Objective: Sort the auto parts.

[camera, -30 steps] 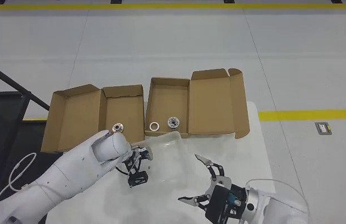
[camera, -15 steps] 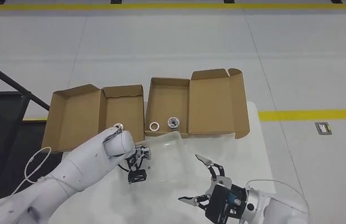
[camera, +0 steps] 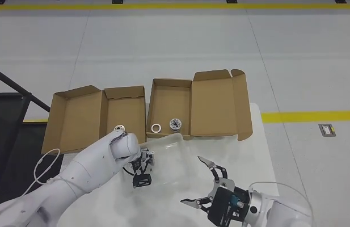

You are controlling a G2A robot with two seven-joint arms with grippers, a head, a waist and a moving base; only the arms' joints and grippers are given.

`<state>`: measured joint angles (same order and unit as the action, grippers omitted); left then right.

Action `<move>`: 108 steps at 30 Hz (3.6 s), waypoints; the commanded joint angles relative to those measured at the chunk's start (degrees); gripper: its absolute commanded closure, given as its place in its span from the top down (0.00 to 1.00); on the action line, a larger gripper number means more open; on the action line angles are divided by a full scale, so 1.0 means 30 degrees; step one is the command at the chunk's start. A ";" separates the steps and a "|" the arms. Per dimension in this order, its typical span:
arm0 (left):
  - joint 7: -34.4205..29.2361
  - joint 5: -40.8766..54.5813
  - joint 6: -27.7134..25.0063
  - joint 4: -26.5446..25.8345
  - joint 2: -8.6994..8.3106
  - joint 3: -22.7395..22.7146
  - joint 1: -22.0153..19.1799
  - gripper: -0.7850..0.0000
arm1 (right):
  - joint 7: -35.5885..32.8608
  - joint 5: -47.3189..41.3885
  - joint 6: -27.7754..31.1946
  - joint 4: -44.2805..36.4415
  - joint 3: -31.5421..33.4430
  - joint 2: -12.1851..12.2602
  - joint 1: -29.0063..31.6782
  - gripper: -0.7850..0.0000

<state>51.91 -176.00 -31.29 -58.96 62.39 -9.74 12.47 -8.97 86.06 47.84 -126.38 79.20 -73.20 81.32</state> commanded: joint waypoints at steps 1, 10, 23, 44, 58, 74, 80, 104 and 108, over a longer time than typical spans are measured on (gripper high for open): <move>0.0148 0.0000 0.0100 0.0116 0.0080 0.0000 -0.0028 0.65 | 0.0015 -0.0044 -0.0022 -0.0013 0.0007 0.0041 0.0026 1.00; 0.1076 0.0000 0.0925 0.0492 0.0150 0.0000 -0.0013 0.41 | 0.0131 -0.0152 -0.0176 -0.0060 0.0026 0.0215 0.0087 1.00; 0.1745 0.0000 0.1350 0.0468 -0.0098 0.0000 -0.0094 0.00 | 0.0114 -0.0268 -0.0402 0.0025 -0.0195 0.0436 -0.0101 1.00; 0.2373 0.6639 0.1634 0.0037 -0.2963 -0.6055 0.1054 0.00 | -0.0259 -0.0643 -0.0592 0.0514 -0.0955 0.0651 -0.1072 1.00; 0.0553 1.1004 0.0257 -0.2836 -0.6602 -1.3514 0.5506 0.00 | -0.1070 -0.1362 -0.0579 0.1496 -0.2168 0.0648 -0.2860 1.00; -0.5110 1.6267 -0.1272 -0.0398 -0.5291 -1.3379 0.4896 0.00 | -0.0366 -0.1246 -0.0755 0.1388 -0.1872 0.0889 -0.2448 1.00; -0.7130 1.8782 -0.1033 0.3148 -0.3426 -1.1543 0.3172 0.00 | -0.0213 -0.1060 -0.0909 0.0824 -0.1255 0.1034 -0.1458 1.00; -0.0598 2.1172 0.0357 1.1409 -0.0947 -1.0492 -0.0571 0.96 | -0.1632 -0.2206 0.0066 -0.0058 -0.0831 0.1253 -0.2677 1.00; 0.2086 2.2190 0.0418 1.0923 -0.1710 -1.1600 0.0063 0.99 | -0.1632 -0.2206 0.0066 -0.0058 -0.0831 0.1253 -0.2677 1.00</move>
<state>55.59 -109.85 -30.31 -25.44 57.92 -43.75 12.09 -13.86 79.44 48.05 -126.56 76.71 -69.44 73.31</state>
